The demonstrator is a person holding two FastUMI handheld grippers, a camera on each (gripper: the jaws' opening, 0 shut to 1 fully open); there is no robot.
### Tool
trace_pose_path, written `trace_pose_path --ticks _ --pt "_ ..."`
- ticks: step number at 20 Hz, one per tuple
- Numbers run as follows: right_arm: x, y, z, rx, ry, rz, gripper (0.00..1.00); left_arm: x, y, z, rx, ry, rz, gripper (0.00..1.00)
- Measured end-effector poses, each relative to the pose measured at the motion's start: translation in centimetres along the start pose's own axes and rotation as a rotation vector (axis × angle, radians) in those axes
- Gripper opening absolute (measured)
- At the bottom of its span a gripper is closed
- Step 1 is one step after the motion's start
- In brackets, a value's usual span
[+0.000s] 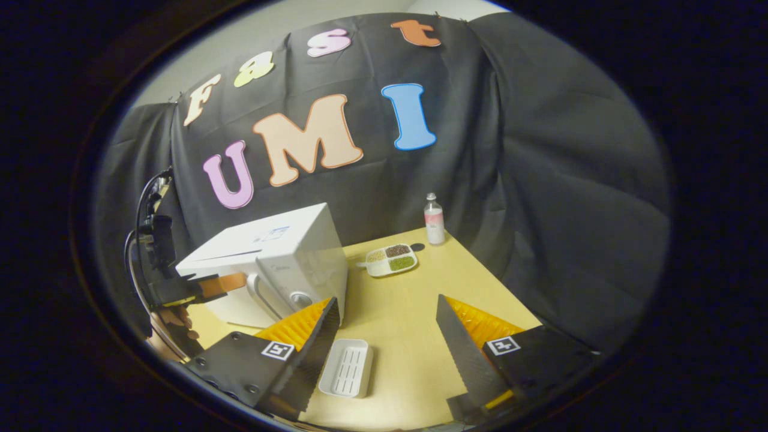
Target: Open the microwave oven with the left hand, put the food in, and close the microwave oven.
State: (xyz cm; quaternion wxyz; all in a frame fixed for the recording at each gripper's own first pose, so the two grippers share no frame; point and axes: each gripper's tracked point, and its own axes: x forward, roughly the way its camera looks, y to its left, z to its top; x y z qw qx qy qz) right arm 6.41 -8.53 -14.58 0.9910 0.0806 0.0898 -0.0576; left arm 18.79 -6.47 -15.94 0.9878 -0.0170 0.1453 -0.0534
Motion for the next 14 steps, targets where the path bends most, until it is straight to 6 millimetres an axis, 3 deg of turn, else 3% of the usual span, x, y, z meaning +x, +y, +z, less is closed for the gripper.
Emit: trace_pose_path --ticks 2,13,14 --pt "0.0 0.2 -0.1 -0.001 0.002 0.004 0.99 0.5 0.7 1.4 -0.003 -0.04 0.017 0.0" --pt "-0.3 0.6 -0.3 -0.021 0.016 0.019 0.99 -0.3 0.2 1.5 -0.036 -0.042 -0.006 0.0" --pt "-0.3 0.7 -0.6 -0.033 0.022 0.016 0.91 -0.9 0.1 1.6 -0.023 -0.046 -0.007 0.0"
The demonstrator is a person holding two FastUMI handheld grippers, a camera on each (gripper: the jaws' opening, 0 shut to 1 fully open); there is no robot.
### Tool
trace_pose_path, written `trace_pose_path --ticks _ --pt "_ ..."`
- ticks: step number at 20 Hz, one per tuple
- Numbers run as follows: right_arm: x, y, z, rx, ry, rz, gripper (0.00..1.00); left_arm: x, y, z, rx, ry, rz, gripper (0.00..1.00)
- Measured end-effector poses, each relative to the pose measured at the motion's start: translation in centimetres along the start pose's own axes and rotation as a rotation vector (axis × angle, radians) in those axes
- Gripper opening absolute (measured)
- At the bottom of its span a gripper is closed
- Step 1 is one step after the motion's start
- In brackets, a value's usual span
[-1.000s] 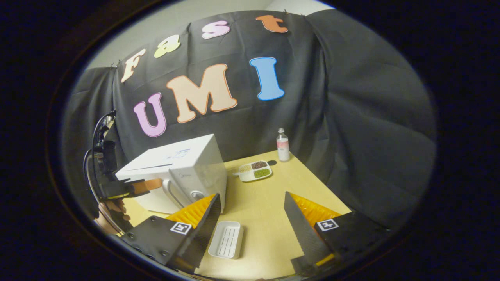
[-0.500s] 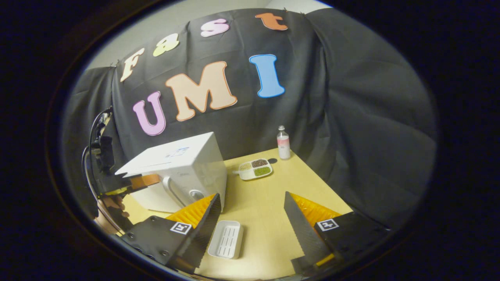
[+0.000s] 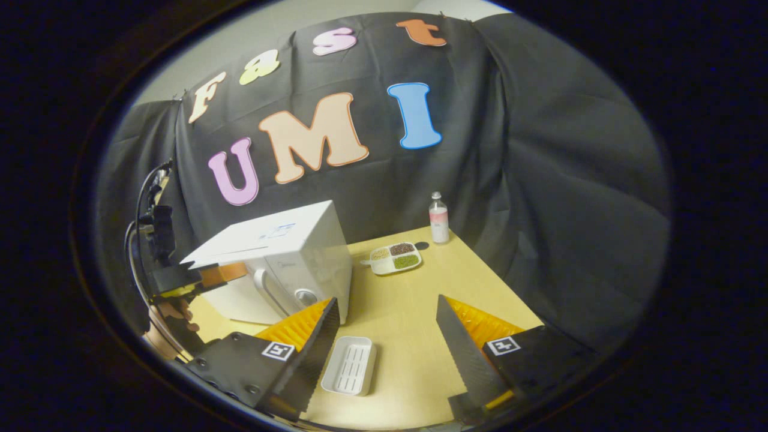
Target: Open the microwave oven with the left hand, put the food in, and close the microwave oven.
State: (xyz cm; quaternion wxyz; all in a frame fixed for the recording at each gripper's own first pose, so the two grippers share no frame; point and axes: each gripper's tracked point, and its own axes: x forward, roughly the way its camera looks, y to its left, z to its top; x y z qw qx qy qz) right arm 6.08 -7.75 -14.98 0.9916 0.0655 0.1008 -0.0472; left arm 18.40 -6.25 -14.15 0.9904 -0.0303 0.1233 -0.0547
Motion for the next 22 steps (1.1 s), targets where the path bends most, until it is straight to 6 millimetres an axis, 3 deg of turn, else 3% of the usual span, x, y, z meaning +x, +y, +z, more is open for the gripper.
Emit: trace_pose_path --ticks 1,4,5,6,9,10,11,14,15,16,19,20,22 --pt "0.0 -0.1 -0.1 -0.014 0.007 -0.003 0.99 -0.8 -0.2 0.2 0.006 -0.007 -0.007 0.01" --pt "-0.3 0.1 0.3 -0.033 0.003 0.001 0.99 -3.6 -0.2 1.1 0.039 -0.04 0.006 0.02" --pt "-0.4 0.0 0.5 -0.038 -0.003 0.001 0.92 -4.5 0.0 1.4 0.051 -0.049 0.017 0.08" --pt "-0.5 -0.1 0.7 -0.048 -0.009 -0.001 0.99 -5.6 0.1 1.9 0.061 -0.063 0.022 0.12" --pt "-1.1 0.6 1.5 -0.055 -0.003 0.021 0.99 -9.0 0.2 3.0 0.067 -0.103 0.042 0.27" --pt "-1.4 1.1 2.0 -0.041 -0.006 0.041 0.99 -10.1 0.5 3.4 0.067 -0.115 0.063 0.34" --pt "-1.5 1.6 2.4 -0.03 -0.012 0.058 0.92 -11.1 1.0 3.8 0.069 -0.13 0.09 0.59" --pt "-1.9 2.5 3.5 -0.048 -0.028 0.089 0.92 -13.7 1.9 4.2 0.062 -0.161 0.16 0.99" --pt "-2.0 2.9 4.1 -0.058 -0.036 0.099 0.99 -14.2 2.1 4.1 0.069 -0.16 0.177 0.98" --pt "-2.3 3.4 4.5 -0.065 -0.046 0.112 0.92 -14.6 2.2 4.1 0.077 -0.157 0.186 0.96" --pt "-3.1 4.6 6.4 -0.102 -0.091 0.136 0.92 -16.0 2.4 4.6 0.079 -0.172 0.205 0.96" --pt "-3.4 4.9 6.9 -0.112 -0.106 0.144 0.99 -16.2 2.3 4.9 0.074 -0.179 0.207 0.96" --pt "-3.9 5.6 7.6 -0.127 -0.125 0.162 0.99 -16.5 2.4 5.2 0.076 -0.189 0.213 0.96"
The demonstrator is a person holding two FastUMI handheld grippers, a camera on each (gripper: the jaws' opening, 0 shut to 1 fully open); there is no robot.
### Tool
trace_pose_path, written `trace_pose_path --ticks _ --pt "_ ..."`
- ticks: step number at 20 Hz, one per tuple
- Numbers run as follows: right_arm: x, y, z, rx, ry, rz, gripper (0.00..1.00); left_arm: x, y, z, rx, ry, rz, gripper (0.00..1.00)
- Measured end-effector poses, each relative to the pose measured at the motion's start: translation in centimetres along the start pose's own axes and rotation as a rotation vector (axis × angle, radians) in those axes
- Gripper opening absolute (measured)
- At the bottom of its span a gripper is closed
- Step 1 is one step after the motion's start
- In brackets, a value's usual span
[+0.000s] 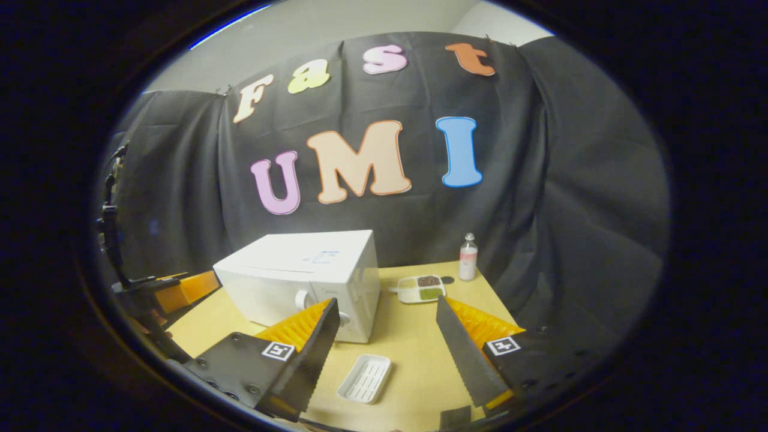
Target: Open the microwave oven with the left hand, put the food in, and close the microwave oven.
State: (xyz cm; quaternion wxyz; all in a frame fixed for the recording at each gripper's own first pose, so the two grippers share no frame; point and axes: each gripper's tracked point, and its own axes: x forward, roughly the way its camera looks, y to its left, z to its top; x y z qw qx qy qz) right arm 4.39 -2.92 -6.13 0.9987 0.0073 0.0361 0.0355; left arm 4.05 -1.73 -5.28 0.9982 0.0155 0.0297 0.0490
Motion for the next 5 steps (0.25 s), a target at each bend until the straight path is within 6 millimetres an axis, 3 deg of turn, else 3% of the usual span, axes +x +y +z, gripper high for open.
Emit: trace_pose_path --ticks 4,5 --pt "-0.58 0.38 0.92 -0.015 -0.023 0.017 1.0 -0.51 -0.15 0.51 0.021 -0.018 0.0 0.96" --pt "-0.71 0.49 1.03 -0.009 -0.025 0.021 0.92 -0.66 -0.31 0.5 0.024 -0.019 -0.002 0.96"
